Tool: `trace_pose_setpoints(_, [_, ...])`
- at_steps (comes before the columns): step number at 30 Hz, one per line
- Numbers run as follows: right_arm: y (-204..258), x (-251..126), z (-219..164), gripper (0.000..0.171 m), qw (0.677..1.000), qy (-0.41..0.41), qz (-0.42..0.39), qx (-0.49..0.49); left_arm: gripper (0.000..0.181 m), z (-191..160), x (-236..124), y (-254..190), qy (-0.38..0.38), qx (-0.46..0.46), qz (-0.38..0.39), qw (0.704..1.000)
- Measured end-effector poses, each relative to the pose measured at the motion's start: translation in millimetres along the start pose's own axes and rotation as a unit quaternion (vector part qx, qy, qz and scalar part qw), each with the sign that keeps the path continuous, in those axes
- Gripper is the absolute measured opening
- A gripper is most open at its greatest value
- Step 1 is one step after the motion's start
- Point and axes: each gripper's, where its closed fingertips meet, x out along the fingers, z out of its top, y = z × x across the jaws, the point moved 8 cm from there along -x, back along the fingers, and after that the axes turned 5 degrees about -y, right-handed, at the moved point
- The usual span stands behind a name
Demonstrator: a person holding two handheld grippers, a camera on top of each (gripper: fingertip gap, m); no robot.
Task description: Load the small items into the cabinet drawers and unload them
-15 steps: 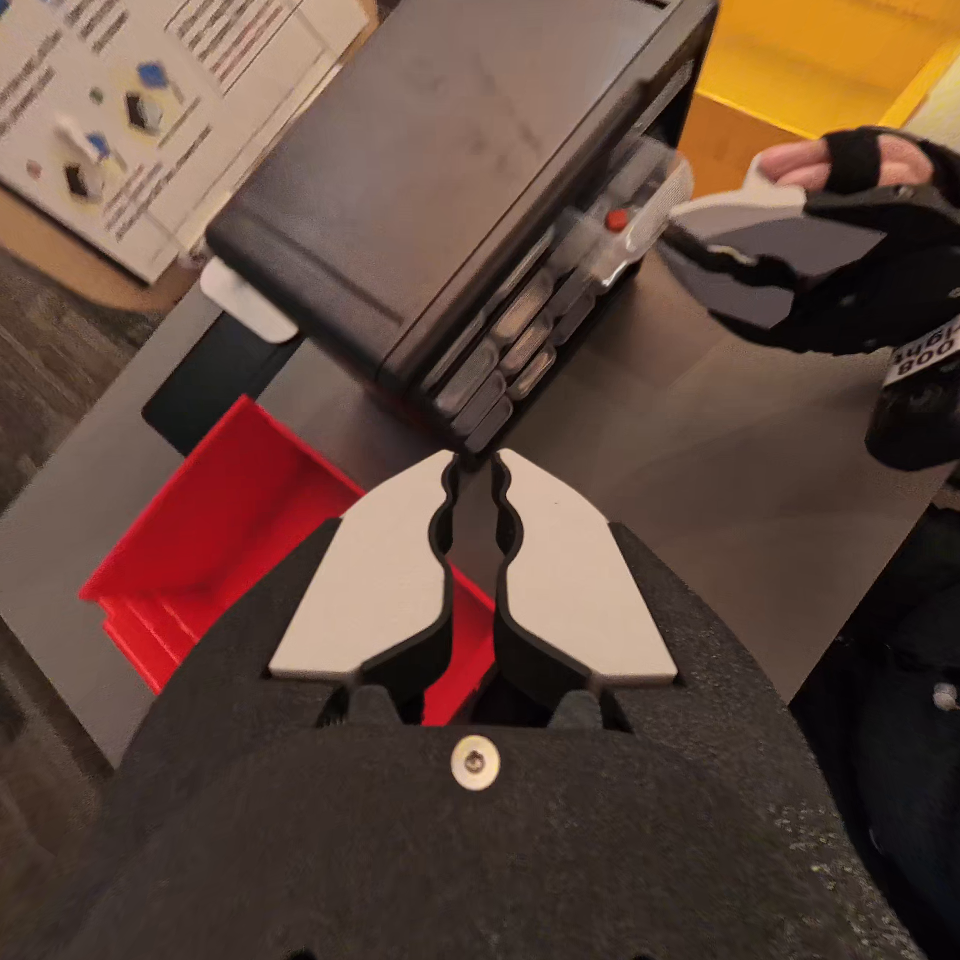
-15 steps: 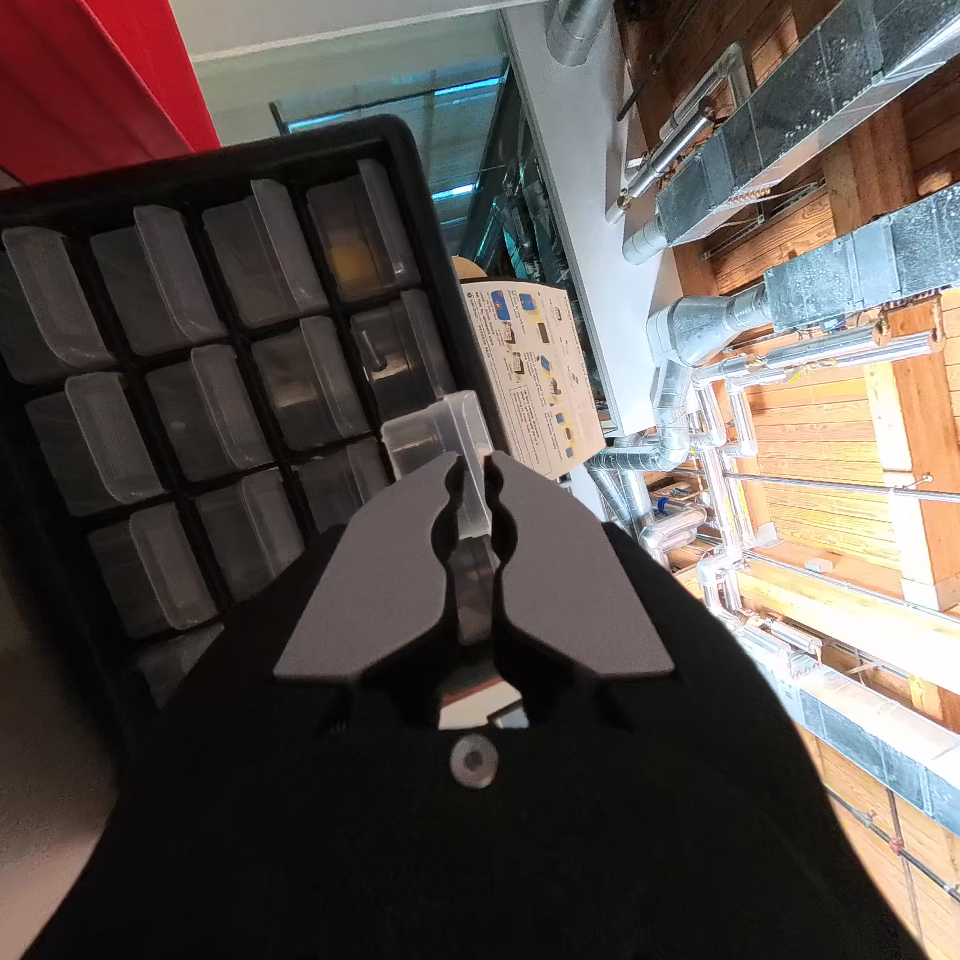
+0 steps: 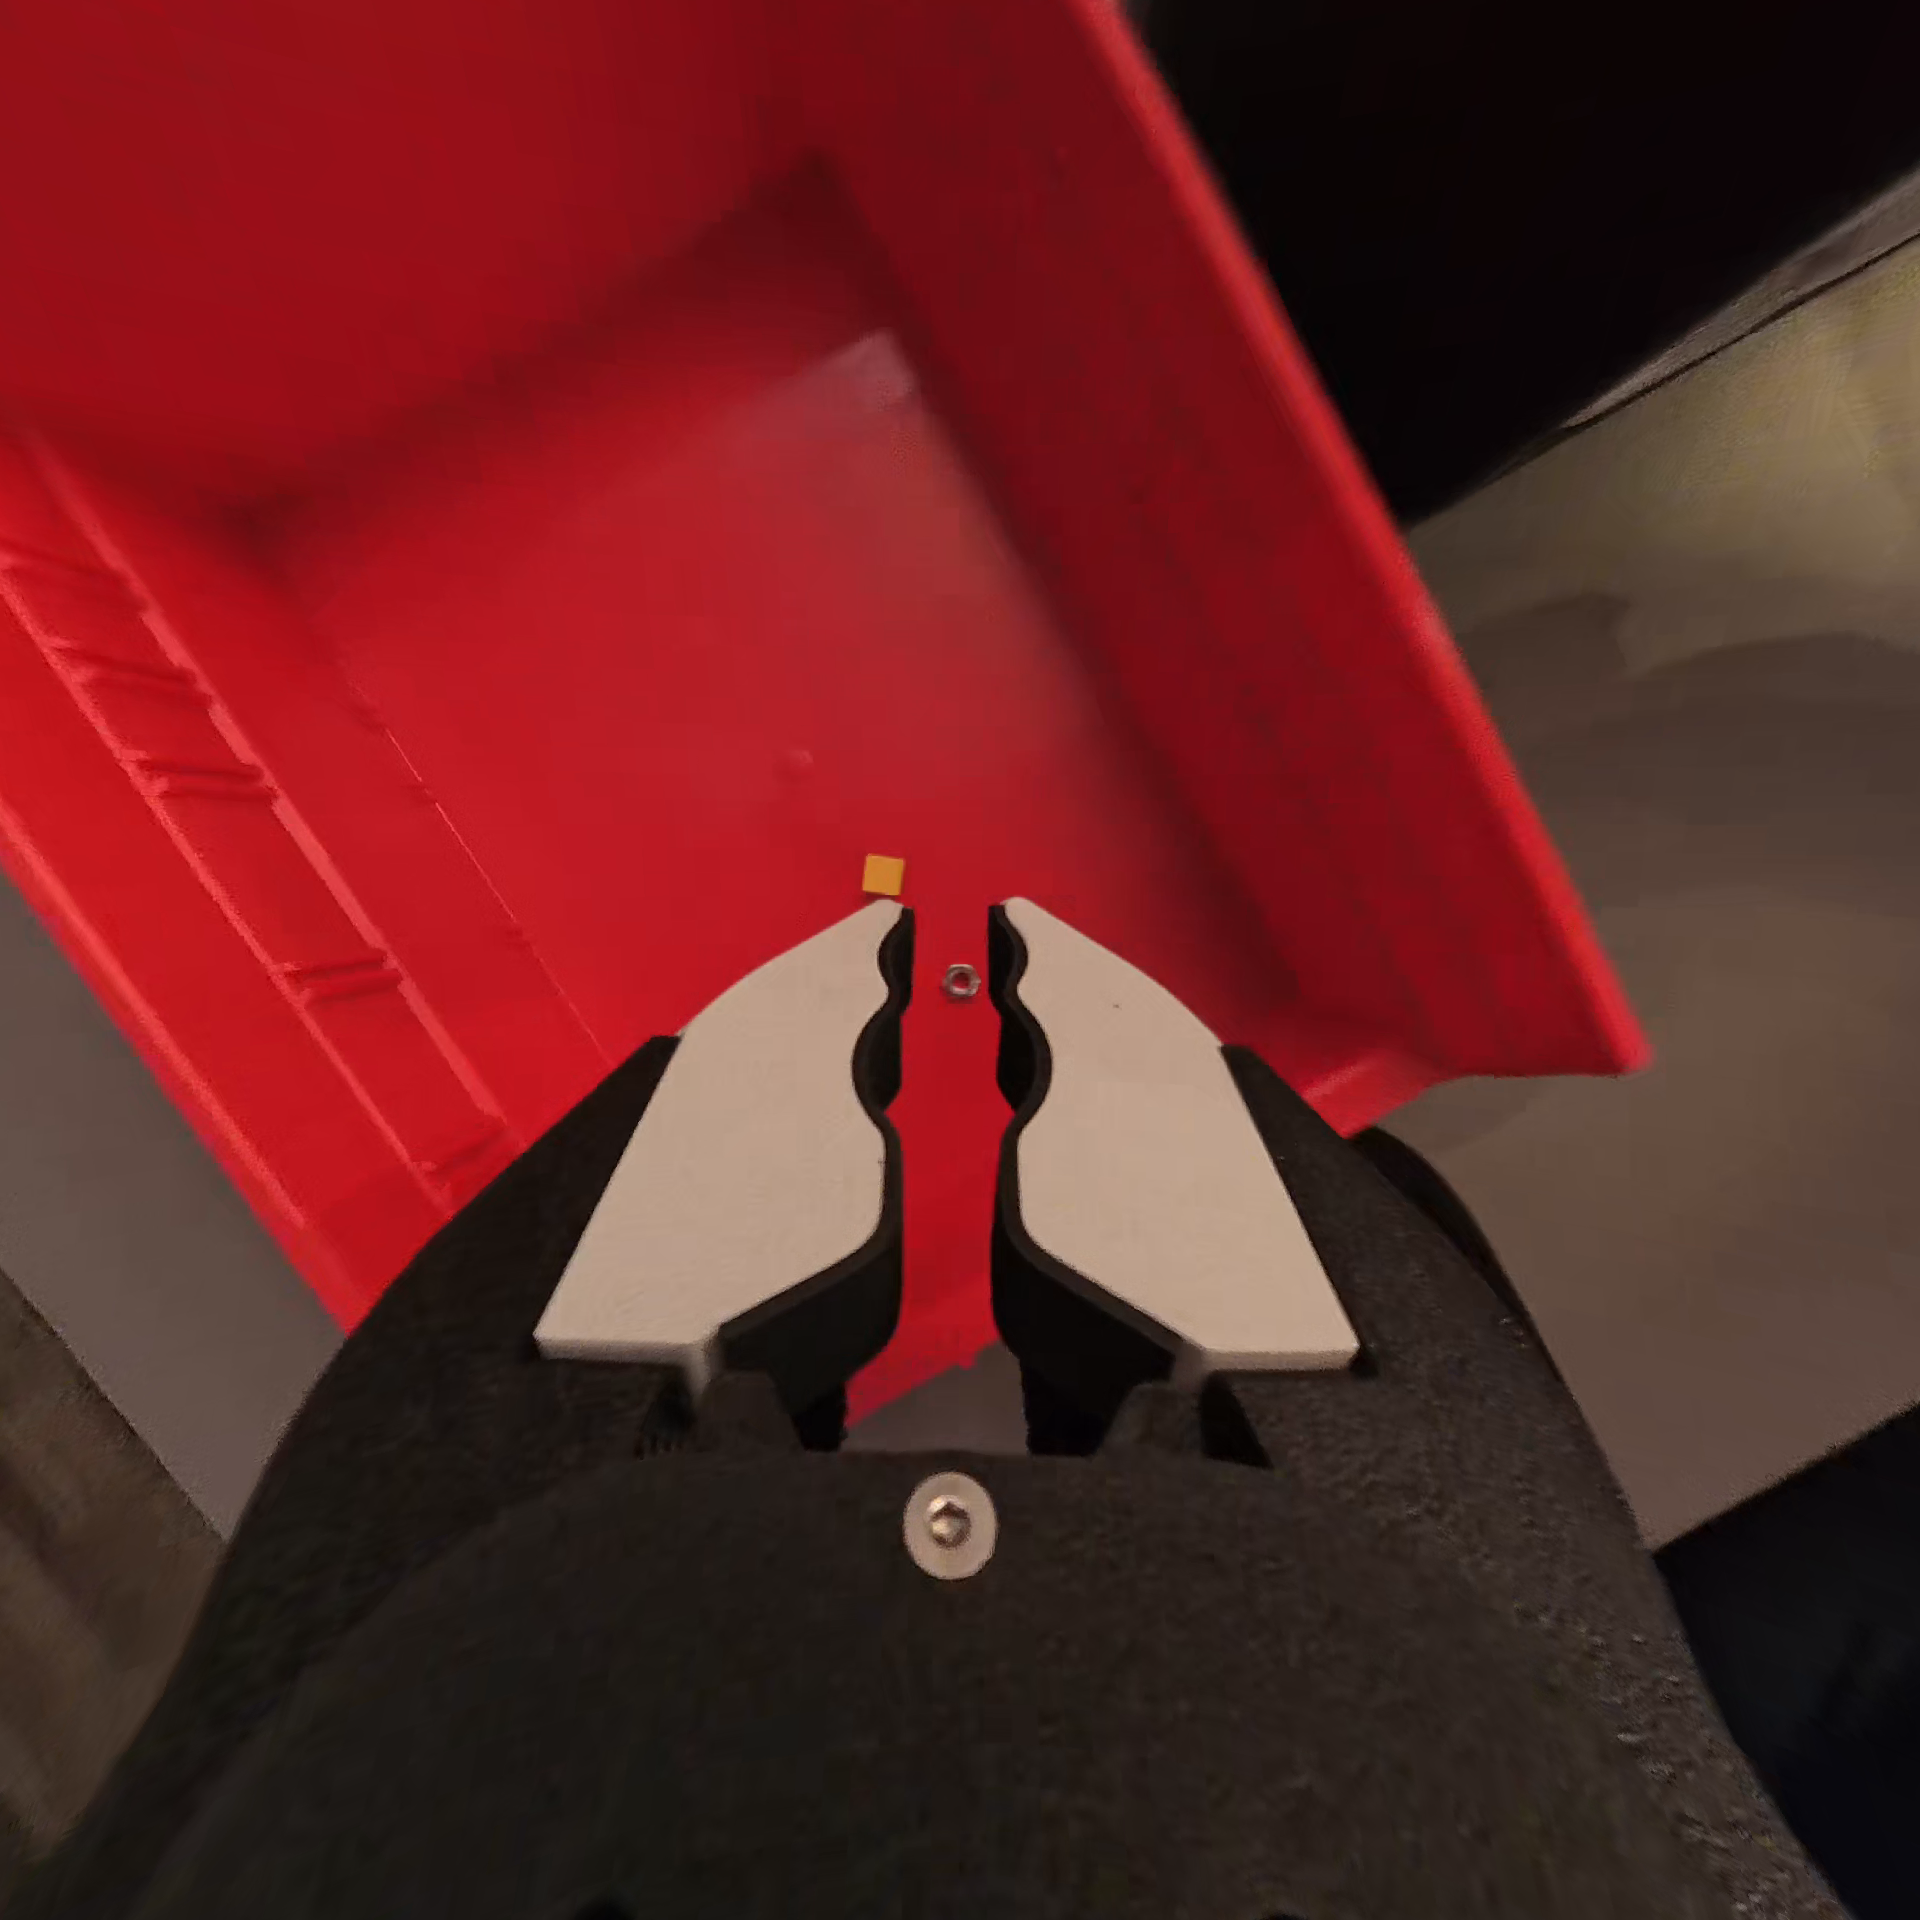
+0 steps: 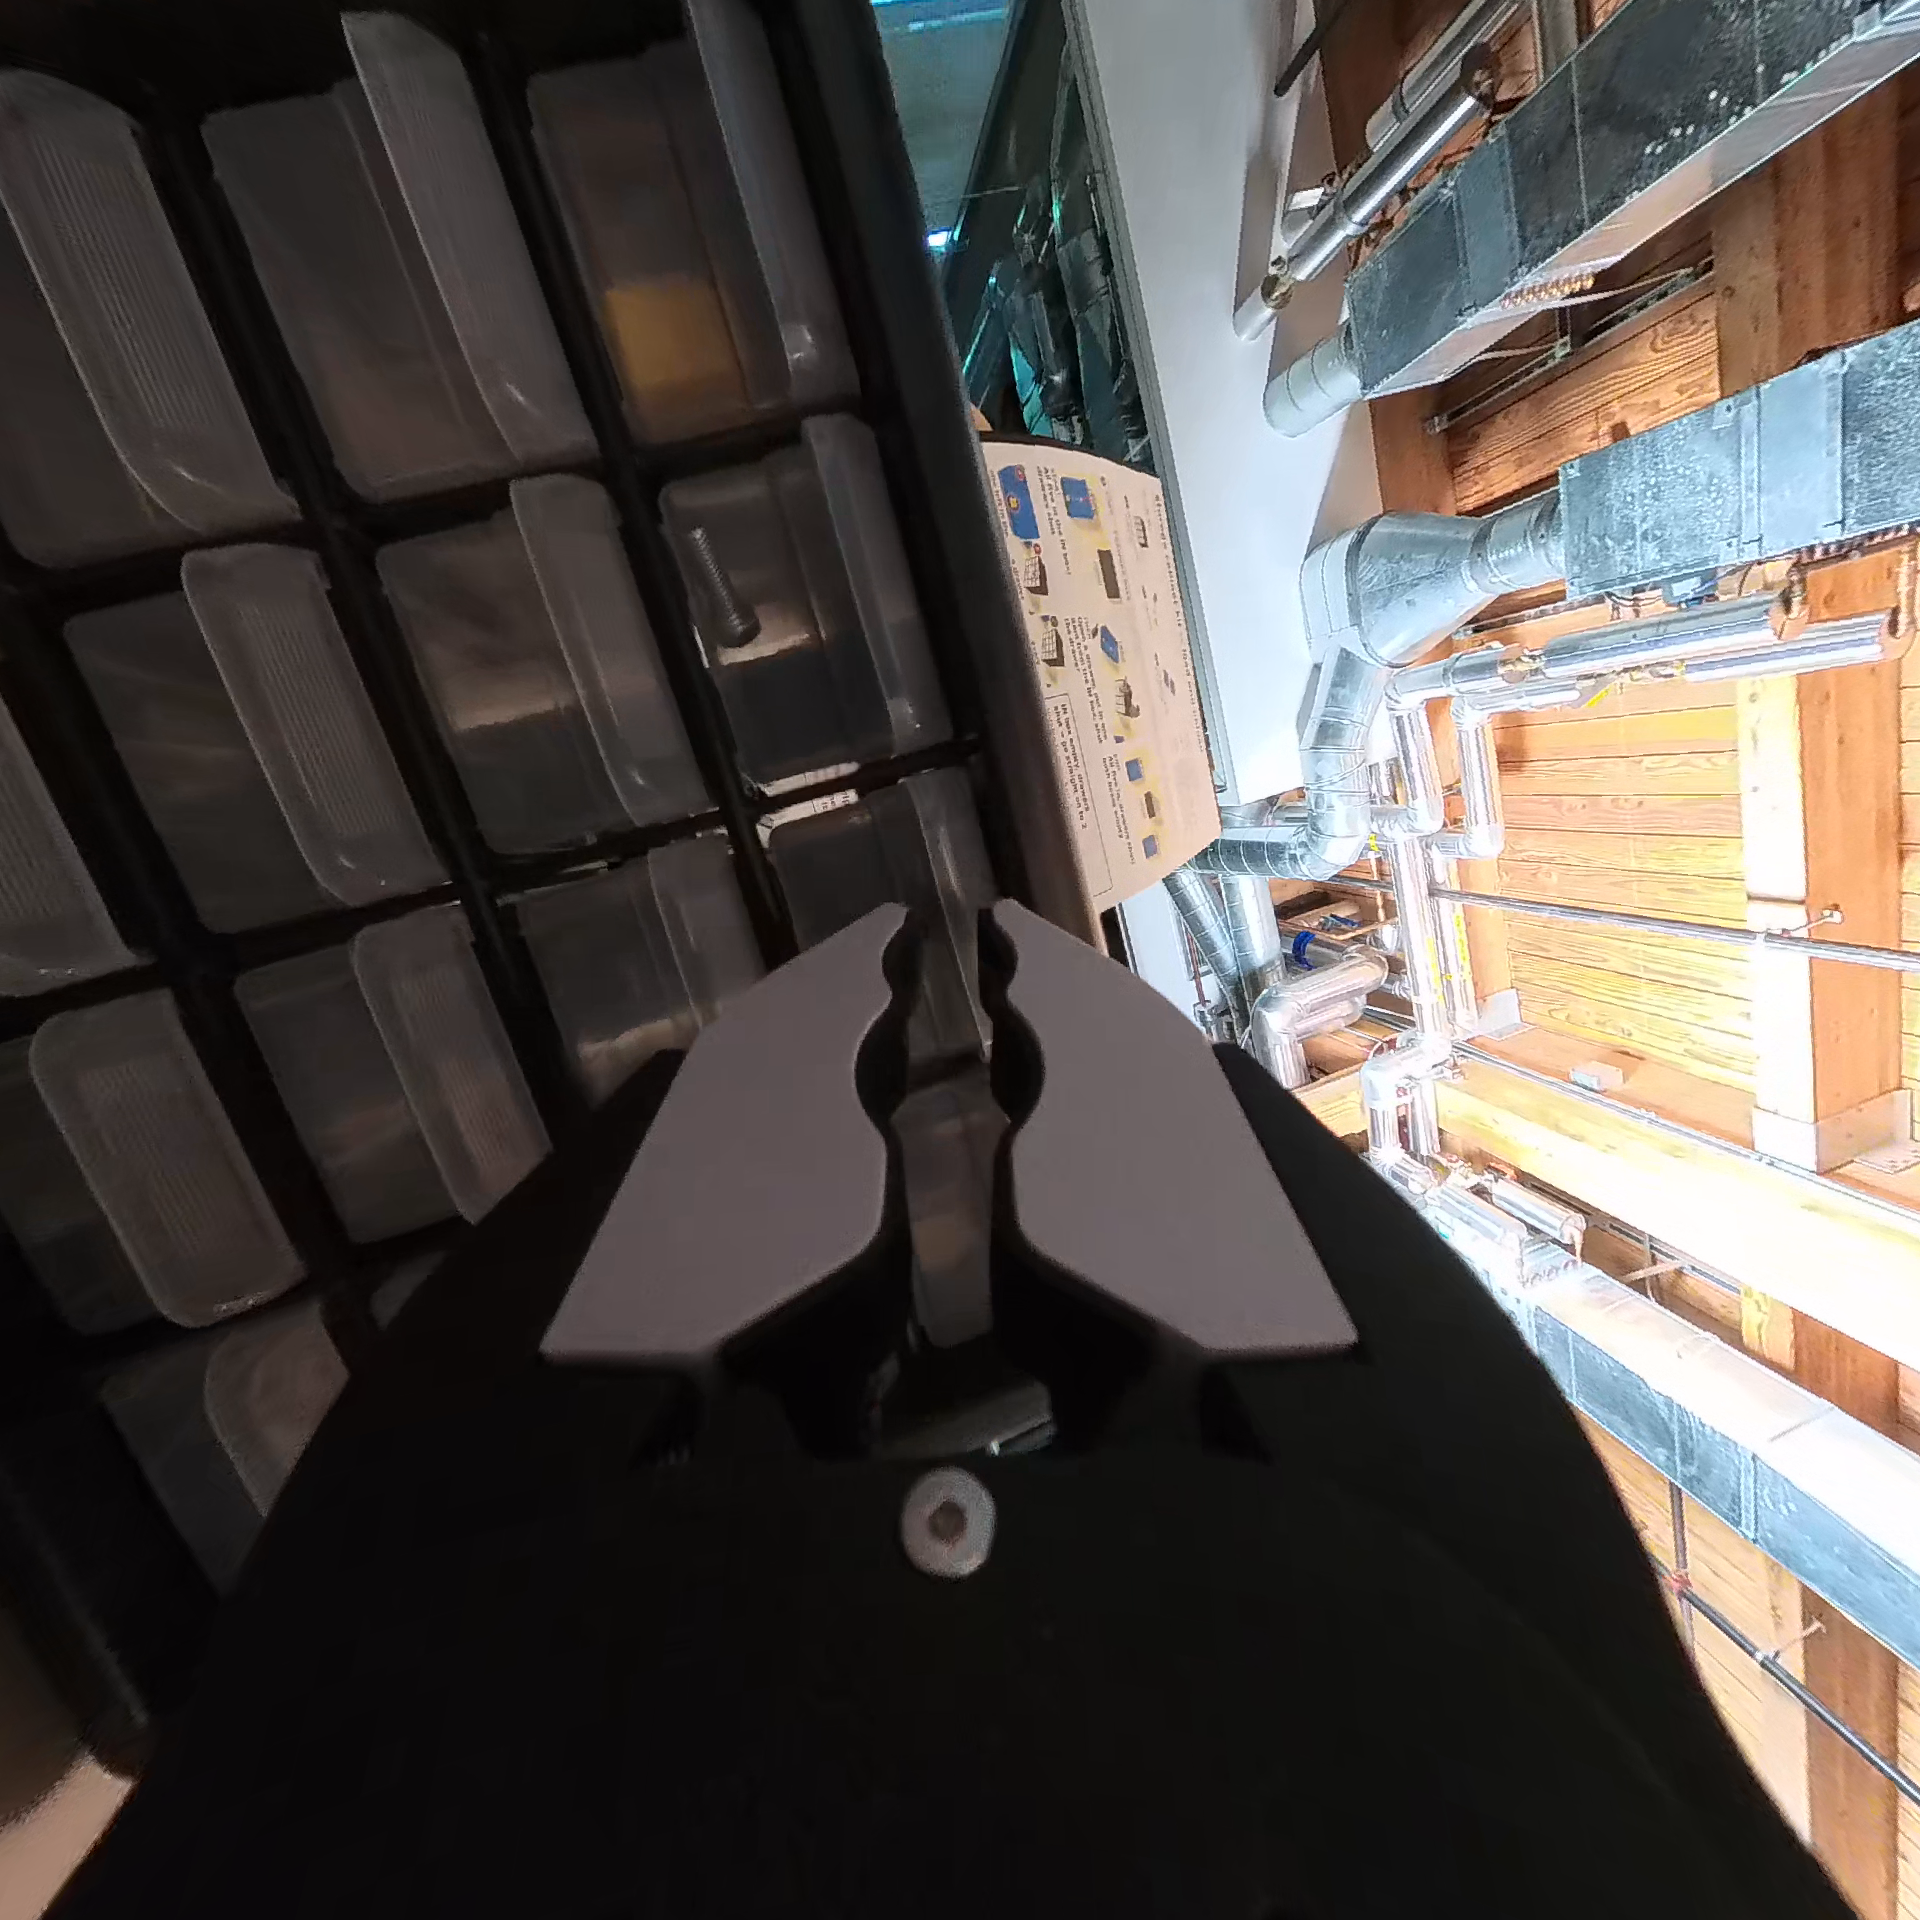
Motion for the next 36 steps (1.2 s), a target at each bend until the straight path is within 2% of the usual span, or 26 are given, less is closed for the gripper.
trace_pose_setpoints(7, [-3.3,-7.0,2.7,0.016,1.0,-0.012,-0.008,0.007,0.017,-7.8,53.5,12.1,0.085,0.039,0.024,0.995])
trace_pose_setpoints(13, [-11.3,-33.6,-11.4,0.017,1.0,0.007,-0.004,0.022,0.019,-11.3,72.8,16.2,0.108,0.067,0.004,0.992])
trace_pose_setpoints(17, [-10.1,-32.1,-27.1,0.021,0.999,0.038,-0.011,0.012,0.018,-14.6,81.0,18.3,0.119,0.074,0.002,0.99])
trace_pose_setpoints(21, [-4.4,-26.3,-38.4,0.022,0.998,0.061,-0.023,-0.005,0.011,-14.2,82.7,19.5,0.114,0.075,-0.016,0.991])
trace_pose_setpoints(26, [-5.7,-20.2,-43.4,0.021,0.995,0.074,-0.053,-0.027,0.01,-15.1,81.9,21.3,0.117,0.075,-0.026,0.99])
trace_pose_setpoints(29, [-7.1,-19.6,-44.5,0.008,0.994,0.065,-0.078,-0.039,0.01,-17.7,78.3,22.2,0.125,0.071,-0.017,0.99])
trace_pose_setpoints(36, [-9.6,-29.0,-40.9,0.007,0.995,0.054,-0.081,-0.033,0.01,-8.9,40.5,13.2,0.094,0.049,-0.014,0.994])
